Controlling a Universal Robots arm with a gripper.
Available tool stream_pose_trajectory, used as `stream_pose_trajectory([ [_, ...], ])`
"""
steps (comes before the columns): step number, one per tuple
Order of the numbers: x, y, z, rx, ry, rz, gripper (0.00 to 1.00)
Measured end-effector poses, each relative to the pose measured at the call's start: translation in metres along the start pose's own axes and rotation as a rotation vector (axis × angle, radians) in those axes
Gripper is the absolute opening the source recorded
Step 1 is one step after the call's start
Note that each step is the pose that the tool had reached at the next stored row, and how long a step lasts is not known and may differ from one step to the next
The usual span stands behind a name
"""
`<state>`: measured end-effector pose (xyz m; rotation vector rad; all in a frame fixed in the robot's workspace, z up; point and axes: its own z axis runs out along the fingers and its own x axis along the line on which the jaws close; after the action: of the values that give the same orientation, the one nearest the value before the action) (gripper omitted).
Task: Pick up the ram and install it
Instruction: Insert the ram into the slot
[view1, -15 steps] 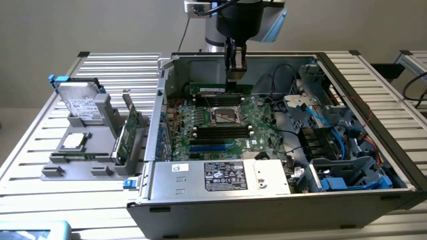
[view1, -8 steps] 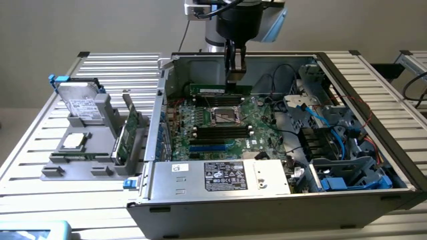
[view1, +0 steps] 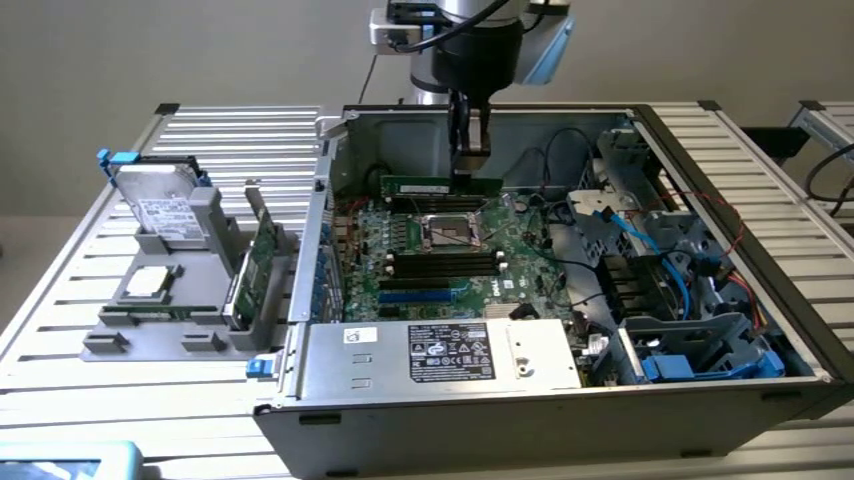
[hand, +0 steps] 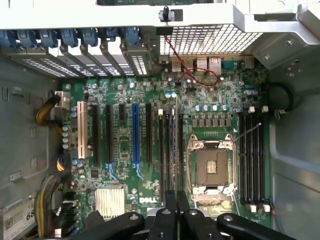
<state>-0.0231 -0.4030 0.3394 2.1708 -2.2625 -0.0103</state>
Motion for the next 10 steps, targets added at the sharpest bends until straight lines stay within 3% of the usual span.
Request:
stream_pose_trajectory([
  [3, -0.0003, -0.0001, 0.0040, 0.0021, 0.0013, 0.000, 0.13],
  [6, -0.0003, -0.0001, 0.0047, 0.0025, 0.0089, -0.002, 0.13],
  [10, -0.0004, -0.0002, 0.0074, 0.0054, 0.0101, -0.016, 0.13],
])
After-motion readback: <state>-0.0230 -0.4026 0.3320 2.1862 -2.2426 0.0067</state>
